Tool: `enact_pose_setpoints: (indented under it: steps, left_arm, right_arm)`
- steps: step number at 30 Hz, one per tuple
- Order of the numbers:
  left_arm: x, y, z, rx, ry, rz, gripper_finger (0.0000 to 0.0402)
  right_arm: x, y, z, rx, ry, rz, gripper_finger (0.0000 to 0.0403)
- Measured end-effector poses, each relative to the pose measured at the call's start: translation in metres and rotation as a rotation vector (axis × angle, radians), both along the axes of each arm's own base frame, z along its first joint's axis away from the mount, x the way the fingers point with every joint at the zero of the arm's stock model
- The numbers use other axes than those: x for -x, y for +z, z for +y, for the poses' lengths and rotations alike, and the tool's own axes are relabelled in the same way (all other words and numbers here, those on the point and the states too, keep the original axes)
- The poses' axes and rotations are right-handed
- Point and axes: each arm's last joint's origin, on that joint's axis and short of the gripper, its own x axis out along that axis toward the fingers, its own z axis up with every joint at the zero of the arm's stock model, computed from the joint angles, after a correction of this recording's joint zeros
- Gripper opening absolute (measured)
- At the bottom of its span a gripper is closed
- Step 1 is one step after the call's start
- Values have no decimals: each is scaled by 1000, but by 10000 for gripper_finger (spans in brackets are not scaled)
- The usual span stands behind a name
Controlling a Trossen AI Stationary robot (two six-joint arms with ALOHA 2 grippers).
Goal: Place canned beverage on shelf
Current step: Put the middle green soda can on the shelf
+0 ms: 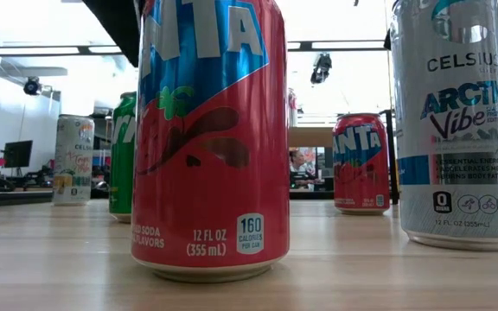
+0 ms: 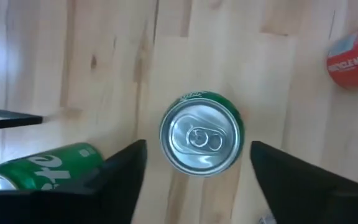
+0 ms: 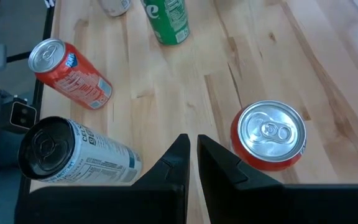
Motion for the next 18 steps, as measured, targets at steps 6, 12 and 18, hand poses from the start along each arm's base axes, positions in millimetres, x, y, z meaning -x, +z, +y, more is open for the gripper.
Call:
enact_pose_setpoints:
  steps: [6, 12, 18]
  left_arm:
    - [1, -3, -1, 6, -5, 13, 323]
    - [-3, -3, -2, 8, -10, -21, 325]
    - [-9, -13, -4, -9, -34, 4, 325]
  right_arm:
    - [0, 0, 0, 0, 0, 0, 22]
    - [0, 0, 0, 0, 0, 0, 22]
    - [0, 0, 0, 6, 6, 0, 22]
